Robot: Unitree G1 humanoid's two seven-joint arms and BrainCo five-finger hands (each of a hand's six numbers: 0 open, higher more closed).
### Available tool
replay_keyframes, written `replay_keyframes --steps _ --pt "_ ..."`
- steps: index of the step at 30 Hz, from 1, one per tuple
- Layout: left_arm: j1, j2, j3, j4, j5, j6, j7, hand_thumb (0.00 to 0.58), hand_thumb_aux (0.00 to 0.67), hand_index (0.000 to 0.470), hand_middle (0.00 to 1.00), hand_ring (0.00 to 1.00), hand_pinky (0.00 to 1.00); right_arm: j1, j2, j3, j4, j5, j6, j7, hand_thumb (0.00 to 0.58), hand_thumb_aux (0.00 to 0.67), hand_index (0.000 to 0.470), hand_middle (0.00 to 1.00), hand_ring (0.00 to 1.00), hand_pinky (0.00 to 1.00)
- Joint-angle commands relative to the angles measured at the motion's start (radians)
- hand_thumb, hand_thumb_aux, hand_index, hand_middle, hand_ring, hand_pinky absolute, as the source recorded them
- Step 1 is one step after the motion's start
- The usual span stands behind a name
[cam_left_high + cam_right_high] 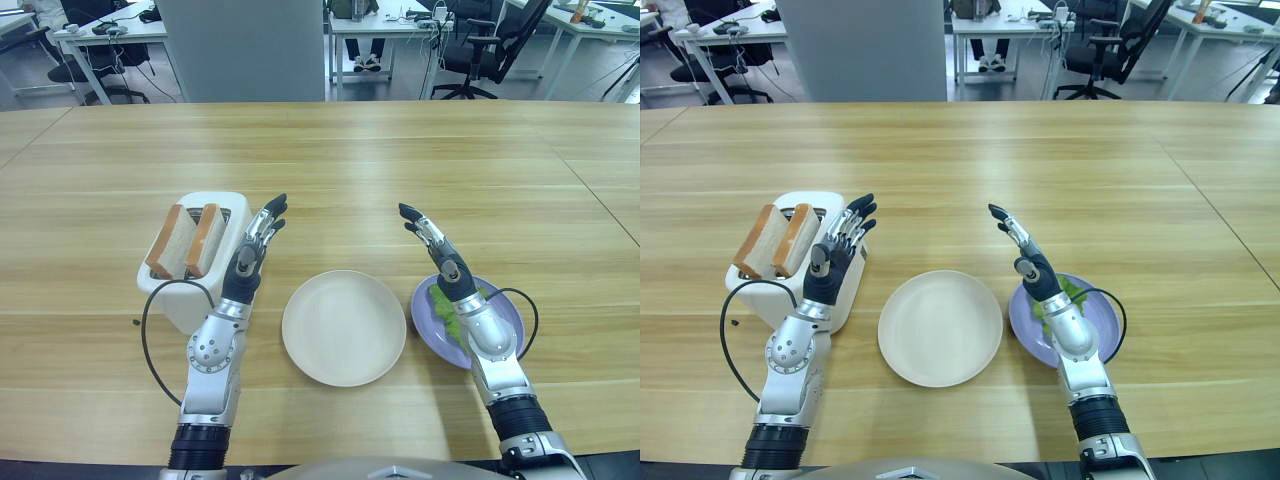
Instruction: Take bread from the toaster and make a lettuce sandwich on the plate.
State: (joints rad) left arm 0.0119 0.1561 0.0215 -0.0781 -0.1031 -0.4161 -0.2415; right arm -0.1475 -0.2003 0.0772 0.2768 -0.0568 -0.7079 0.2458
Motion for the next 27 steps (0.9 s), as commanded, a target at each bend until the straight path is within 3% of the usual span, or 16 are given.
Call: replay_keyframes --steps 1,12,16,21,27 --pt "0.004 0.005 -0.001 0.020 0.039 -0.014 0.012 0.000 0.000 0.000 0.00 0.00 0.00 0.003 -0.005 0.004 0.021 -0.015 -0.002 -0.002 0.000 0.000 0.000 0.00 0.00 0.00" --pt "0.011 0.005 0.010 -0.053 0.152 -0.003 0.079 0.000 0.000 0.000 0.00 0.00 0.00 0.009 -0.006 -0.007 0.016 -0.032 -0.008 -0.028 0.000 0.000 0.000 0.00 0.00 0.00" --pt "0.008 0.042 0.078 -0.294 0.385 0.149 0.157 0.000 0.000 0.000 0.00 0.00 0.00 0.004 -0.007 -0.013 0.010 -0.027 -0.001 -0.039 0.000 0.000 0.000 0.00 0.00 0.00" --pt "-0.083 0.183 0.193 -0.515 0.612 0.409 0.100 0.000 0.000 0.000 0.00 0.00 0.00 0.012 -0.018 -0.027 -0.002 -0.022 0.007 -0.050 0.000 0.000 0.000 0.00 0.00 0.00" --pt "-0.181 0.430 0.228 -0.511 0.947 0.617 -0.064 0.000 0.000 0.000 0.00 0.00 0.00 0.021 -0.028 -0.042 -0.017 -0.014 0.014 -0.058 0.000 0.000 0.000 0.00 0.00 0.00"
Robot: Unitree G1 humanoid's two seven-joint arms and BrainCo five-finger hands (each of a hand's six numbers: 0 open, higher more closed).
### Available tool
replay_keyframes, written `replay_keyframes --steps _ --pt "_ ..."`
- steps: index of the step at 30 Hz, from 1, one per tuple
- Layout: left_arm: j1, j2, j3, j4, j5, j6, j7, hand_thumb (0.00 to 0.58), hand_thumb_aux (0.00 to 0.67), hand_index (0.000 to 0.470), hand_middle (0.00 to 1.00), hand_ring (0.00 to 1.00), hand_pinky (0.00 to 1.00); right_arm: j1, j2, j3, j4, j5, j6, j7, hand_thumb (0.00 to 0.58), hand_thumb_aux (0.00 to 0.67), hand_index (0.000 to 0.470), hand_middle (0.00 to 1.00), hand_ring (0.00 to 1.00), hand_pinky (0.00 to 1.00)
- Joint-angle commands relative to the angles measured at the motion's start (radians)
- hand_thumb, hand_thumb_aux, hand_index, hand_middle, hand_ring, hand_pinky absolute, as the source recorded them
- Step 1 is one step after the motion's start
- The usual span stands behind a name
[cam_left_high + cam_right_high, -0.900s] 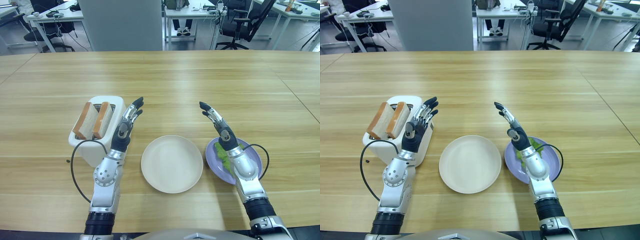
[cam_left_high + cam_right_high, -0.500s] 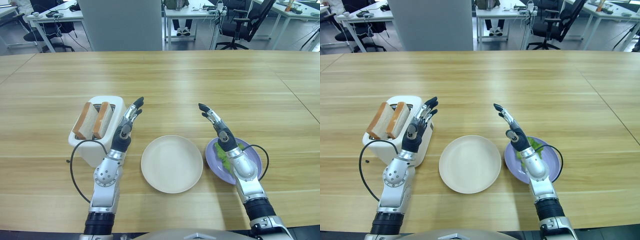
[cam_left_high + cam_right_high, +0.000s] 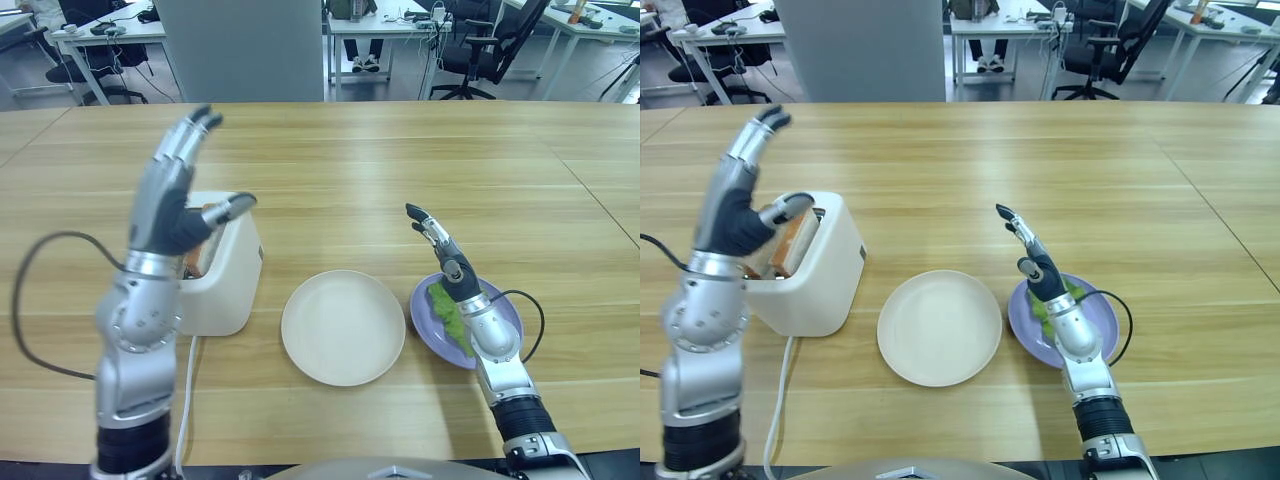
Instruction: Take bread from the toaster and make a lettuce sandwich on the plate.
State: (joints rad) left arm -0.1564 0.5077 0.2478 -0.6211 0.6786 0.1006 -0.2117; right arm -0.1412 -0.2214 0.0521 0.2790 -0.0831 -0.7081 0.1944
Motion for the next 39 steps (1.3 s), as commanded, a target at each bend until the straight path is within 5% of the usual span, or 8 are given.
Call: replay_keyframes --steps 1,7,22,23,27,39 --pt "-0.017 0.115 0.003 0.063 0.208 0.132 -0.120 0.000 0.000 0.000 0.00 0.00 0.00 0.016 -0.008 -0.020 -0.021 0.014 0.015 -0.007 0.000 0.000 0.000 0.00 0.00 0.00" --pt "-0.021 0.268 -0.031 0.275 0.347 0.237 -0.229 0.000 0.000 0.000 0.00 0.00 0.00 0.028 -0.009 -0.028 -0.039 0.016 0.019 -0.010 0.000 0.000 0.000 0.00 0.00 0.00" --pt "-0.005 0.315 -0.131 0.386 0.339 0.267 -0.318 0.000 0.000 0.000 0.00 0.00 0.00 0.054 -0.005 -0.023 -0.101 0.020 0.044 -0.009 0.000 0.000 0.000 0.00 0.00 0.00" --pt "0.001 0.318 -0.135 0.384 0.344 0.269 -0.323 0.198 0.126 0.087 0.00 0.00 0.00 0.056 -0.005 -0.023 -0.106 0.020 0.046 -0.008 0.000 0.000 0.000 0.00 0.00 0.00" --pt "0.013 0.324 -0.145 0.381 0.354 0.276 -0.331 0.374 0.271 0.186 0.00 0.00 0.00 0.060 -0.008 -0.026 -0.127 0.026 0.058 -0.007 0.000 0.000 0.000 0.00 0.00 0.00" --pt "0.063 0.285 -0.156 0.358 0.306 0.292 -0.316 0.520 0.455 0.312 0.00 0.00 0.00 0.079 -0.009 -0.028 -0.174 0.032 0.086 -0.004 0.000 0.000 0.000 0.00 0.00 0.00"
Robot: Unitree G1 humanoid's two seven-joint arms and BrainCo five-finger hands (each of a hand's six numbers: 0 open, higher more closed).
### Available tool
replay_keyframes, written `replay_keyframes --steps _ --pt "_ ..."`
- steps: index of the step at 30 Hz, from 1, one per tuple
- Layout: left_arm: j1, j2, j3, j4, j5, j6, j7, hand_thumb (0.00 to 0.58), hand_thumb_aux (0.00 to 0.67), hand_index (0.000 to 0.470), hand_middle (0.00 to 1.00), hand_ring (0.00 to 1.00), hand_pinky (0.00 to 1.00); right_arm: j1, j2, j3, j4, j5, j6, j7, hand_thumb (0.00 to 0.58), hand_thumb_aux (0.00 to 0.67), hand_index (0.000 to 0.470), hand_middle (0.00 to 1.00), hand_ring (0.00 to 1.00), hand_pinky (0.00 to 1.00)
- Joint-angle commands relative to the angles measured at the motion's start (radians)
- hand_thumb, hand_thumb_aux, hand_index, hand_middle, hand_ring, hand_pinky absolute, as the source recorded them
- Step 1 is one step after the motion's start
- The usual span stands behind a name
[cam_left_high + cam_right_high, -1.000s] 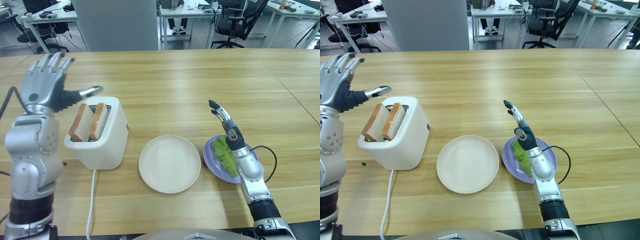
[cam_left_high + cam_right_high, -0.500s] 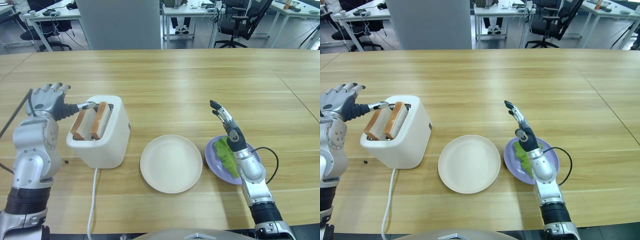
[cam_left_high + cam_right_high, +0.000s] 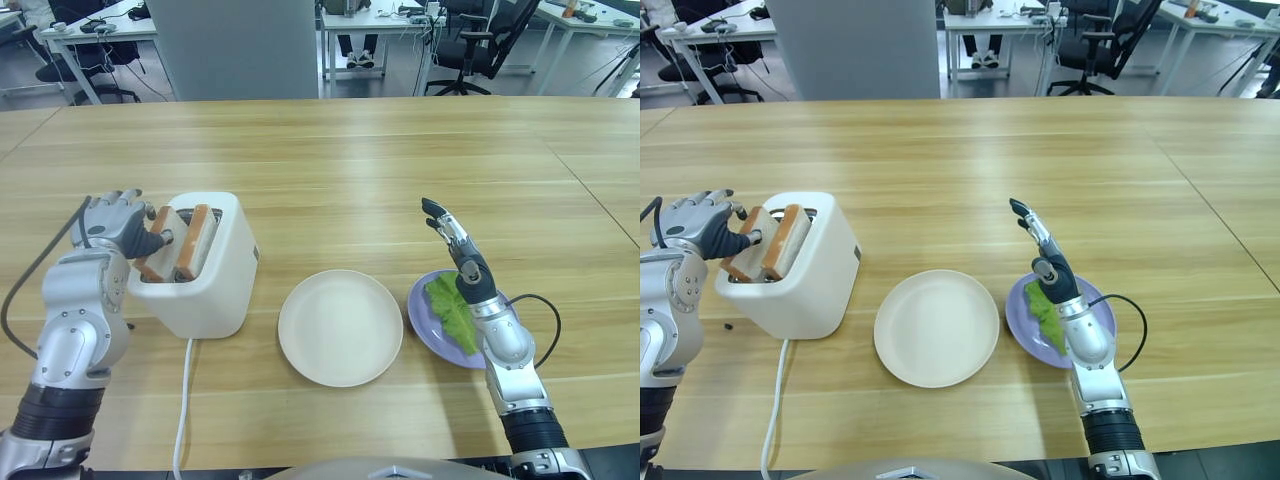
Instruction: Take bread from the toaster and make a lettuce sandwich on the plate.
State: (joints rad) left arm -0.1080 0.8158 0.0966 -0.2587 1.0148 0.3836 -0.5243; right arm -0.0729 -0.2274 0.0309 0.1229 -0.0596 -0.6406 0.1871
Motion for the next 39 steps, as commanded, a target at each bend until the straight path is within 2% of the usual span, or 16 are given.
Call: replay_keyframes --steps 1,4,5,7,8,11,12,13,14,15,24,31,36,37,38,39 --pt "0.014 -0.032 -0.006 -0.012 -0.040 0.009 0.002 0.520 0.455 0.312 0.00 0.00 0.00 0.011 -0.004 -0.006 -0.019 0.009 0.020 0.004 0.000 0.000 0.000 0.00 0.00 0.00" --pt "0.009 -0.067 -0.003 -0.033 -0.078 0.011 0.020 0.532 0.478 0.328 0.00 0.00 0.00 0.012 -0.005 -0.005 -0.022 0.008 0.023 0.005 0.000 0.000 0.000 0.00 0.00 0.00" --pt "0.009 -0.076 -0.002 -0.038 -0.089 0.013 0.025 0.555 0.531 0.364 0.00 0.00 0.00 0.011 -0.006 -0.005 -0.022 0.009 0.023 0.005 0.000 0.000 0.000 0.00 0.00 0.00" --pt "0.010 -0.093 0.002 -0.047 -0.105 0.016 0.037 0.559 0.541 0.372 0.00 0.00 0.00 0.011 -0.007 -0.006 -0.023 0.010 0.025 0.007 0.000 0.000 0.000 0.00 0.00 0.00" --pt "0.009 -0.100 0.006 -0.050 -0.113 0.019 0.045 0.580 0.654 0.449 0.00 0.00 0.00 0.010 -0.007 -0.006 -0.023 0.010 0.025 0.007 0.000 0.000 0.000 0.00 0.00 0.00" --pt "0.000 -0.124 0.030 -0.067 -0.131 0.029 0.083 0.580 0.670 0.460 0.00 0.00 0.00 0.007 -0.018 -0.010 -0.025 -0.014 0.024 0.001 0.000 0.000 0.000 0.00 0.00 0.00" --pt "-0.005 -0.131 0.041 -0.073 -0.138 0.032 0.099 0.580 0.670 0.460 0.25 0.25 0.25 0.005 -0.029 -0.014 -0.029 -0.039 0.022 -0.006 0.000 0.000 0.000 0.00 0.00 0.00" --pt "-0.010 -0.136 0.051 -0.078 -0.145 0.033 0.112 0.580 0.670 0.460 0.25 0.25 0.25 0.003 -0.045 -0.020 -0.035 -0.077 0.023 -0.017 0.000 0.000 0.000 0.00 0.00 0.00" --pt "-0.016 -0.142 0.062 -0.085 -0.151 0.033 0.129 0.580 0.670 0.460 0.60 0.60 0.60 0.001 -0.071 -0.026 -0.039 -0.133 0.027 -0.031 0.000 0.000 0.000 0.00 0.00 0.00" --pt "-0.022 -0.144 0.072 -0.093 -0.157 0.034 0.142 0.580 0.670 0.460 1.00 1.00 1.00 -0.002 -0.104 -0.029 -0.039 -0.206 0.031 -0.049 0.000 0.000 0.000 0.00 0.00 0.00" --pt "-0.060 -0.134 0.151 -0.168 -0.199 0.013 0.232 0.580 0.670 0.460 1.00 1.00 1.00 -0.011 -0.476 0.059 0.193 -0.779 0.107 -0.299 0.000 0.000 0.000 0.00 0.00 0.00" --pt "-0.118 -0.085 0.208 -0.208 -0.252 -0.029 0.247 0.580 0.670 0.460 1.00 1.00 1.00 -0.012 -0.581 0.175 0.395 -0.912 0.119 -0.477 0.000 0.000 0.000 0.00 0.00 0.00" --pt "-0.205 -0.125 0.200 -0.296 -0.406 -0.079 0.222 0.580 0.670 0.460 1.00 1.00 1.00 -0.033 -0.608 0.234 0.499 -0.934 0.114 -0.565 0.000 0.000 0.000 0.00 0.00 0.00" --pt "-0.222 -0.144 0.192 -0.319 -0.443 -0.079 0.211 0.580 0.670 0.460 1.00 1.00 1.00 -0.039 -0.610 0.247 0.517 -0.936 0.111 -0.581 0.049 0.029 0.020 0.00 0.00 0.00" --pt "-0.235 -0.162 0.181 -0.339 -0.477 -0.077 0.200 0.580 0.670 0.460 1.00 1.00 1.00 -0.046 -0.611 0.259 0.534 -0.937 0.108 -0.594 0.248 0.163 0.112 0.00 0.00 0.00" --pt "-0.246 -0.181 0.167 -0.359 -0.508 -0.075 0.189 0.580 0.670 0.460 1.00 1.00 1.00 -0.054 -0.611 0.273 0.553 -0.940 0.104 -0.607 0.248 0.163 0.112 0.00 0.00 0.00"
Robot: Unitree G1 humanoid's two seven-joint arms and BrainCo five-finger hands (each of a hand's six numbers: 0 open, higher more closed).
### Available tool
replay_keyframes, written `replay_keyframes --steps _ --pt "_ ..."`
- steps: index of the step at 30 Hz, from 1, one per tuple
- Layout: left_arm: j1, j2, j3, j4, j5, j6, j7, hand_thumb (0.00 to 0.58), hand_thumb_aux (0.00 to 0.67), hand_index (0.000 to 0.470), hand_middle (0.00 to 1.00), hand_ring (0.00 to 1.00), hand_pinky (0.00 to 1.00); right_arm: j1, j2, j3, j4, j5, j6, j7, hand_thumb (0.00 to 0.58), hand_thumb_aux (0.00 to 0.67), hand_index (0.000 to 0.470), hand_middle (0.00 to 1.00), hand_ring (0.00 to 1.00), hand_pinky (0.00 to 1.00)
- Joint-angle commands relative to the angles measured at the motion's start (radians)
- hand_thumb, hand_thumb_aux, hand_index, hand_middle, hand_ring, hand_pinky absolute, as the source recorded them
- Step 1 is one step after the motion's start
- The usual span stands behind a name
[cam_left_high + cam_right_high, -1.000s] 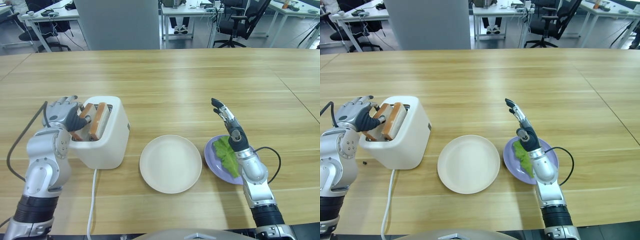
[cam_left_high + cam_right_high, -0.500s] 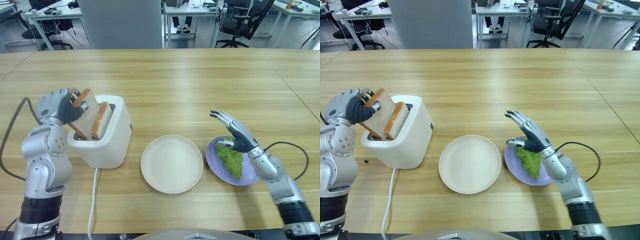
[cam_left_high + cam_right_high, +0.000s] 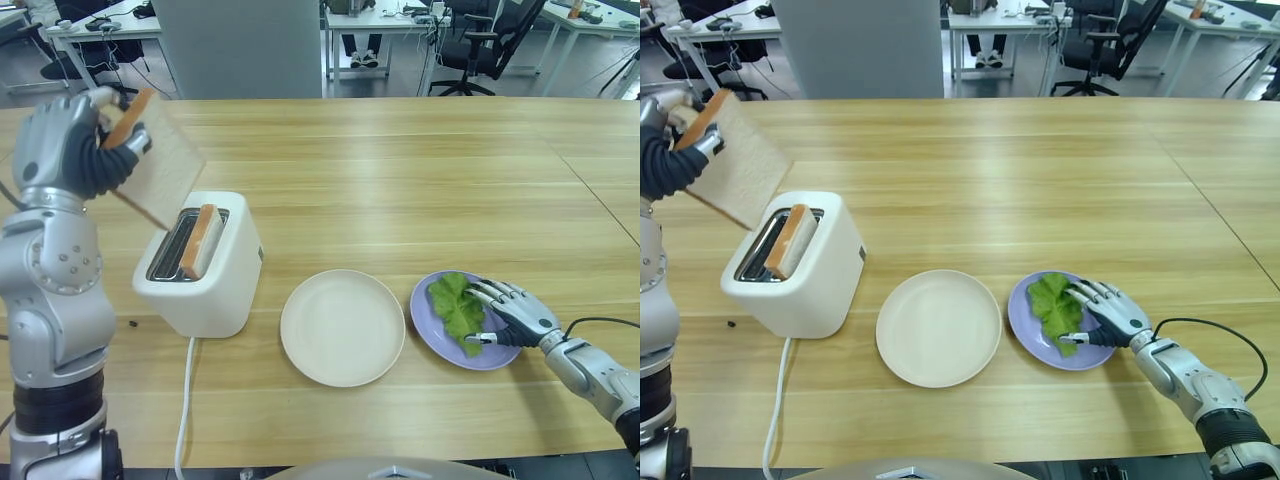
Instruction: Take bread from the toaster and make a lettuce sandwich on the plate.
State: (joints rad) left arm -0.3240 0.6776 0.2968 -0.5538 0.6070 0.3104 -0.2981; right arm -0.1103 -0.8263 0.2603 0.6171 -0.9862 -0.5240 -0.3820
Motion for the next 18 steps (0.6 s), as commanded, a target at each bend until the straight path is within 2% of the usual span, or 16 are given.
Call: replay_keyframes --steps 1,2,3,4,5,14,18 --pt "-0.038 -0.060 -0.047 -0.080 -0.127 0.006 -0.048 0.580 0.670 0.460 1.00 1.00 1.00 -0.023 -0.011 0.055 0.075 -0.015 -0.014 -0.049 0.294 0.200 0.137 0.00 0.00 0.00" --pt "-0.042 -0.075 -0.057 -0.093 -0.145 0.017 -0.058 0.580 0.670 0.460 1.00 1.00 1.00 -0.031 -0.011 0.067 0.090 -0.017 -0.016 -0.059 0.462 0.368 0.253 0.00 0.00 0.00" --pt "-0.044 -0.087 -0.069 -0.103 -0.161 0.026 -0.068 0.580 0.670 0.460 1.00 1.00 1.00 -0.040 -0.010 0.079 0.106 -0.019 -0.018 -0.071 0.501 0.423 0.290 0.00 0.00 0.00" --pt "-0.044 -0.099 -0.079 -0.110 -0.175 0.033 -0.074 0.580 0.670 0.460 1.00 1.00 1.00 -0.048 -0.008 0.091 0.120 -0.019 -0.018 -0.081 0.564 0.557 0.382 0.00 0.00 0.00" --pt "-0.041 -0.112 -0.094 -0.116 -0.190 0.042 -0.081 0.580 0.670 0.460 1.00 1.00 1.00 -0.055 -0.006 0.102 0.129 -0.022 -0.019 -0.090 0.580 0.670 0.460 0.00 0.00 0.00" --pt "0.022 -0.194 -0.234 -0.137 -0.315 0.102 -0.160 0.580 0.670 0.460 1.00 1.00 1.00 -0.067 -0.017 0.117 0.066 0.003 -0.029 -0.174 0.580 0.670 0.460 0.00 0.00 0.00" --pt "0.082 -0.195 -0.357 -0.063 -0.337 0.083 -0.210 0.580 0.670 0.460 1.00 1.00 1.00 -0.054 -0.032 0.078 -0.027 0.027 -0.036 -0.211 0.580 0.670 0.460 0.00 0.00 0.00"
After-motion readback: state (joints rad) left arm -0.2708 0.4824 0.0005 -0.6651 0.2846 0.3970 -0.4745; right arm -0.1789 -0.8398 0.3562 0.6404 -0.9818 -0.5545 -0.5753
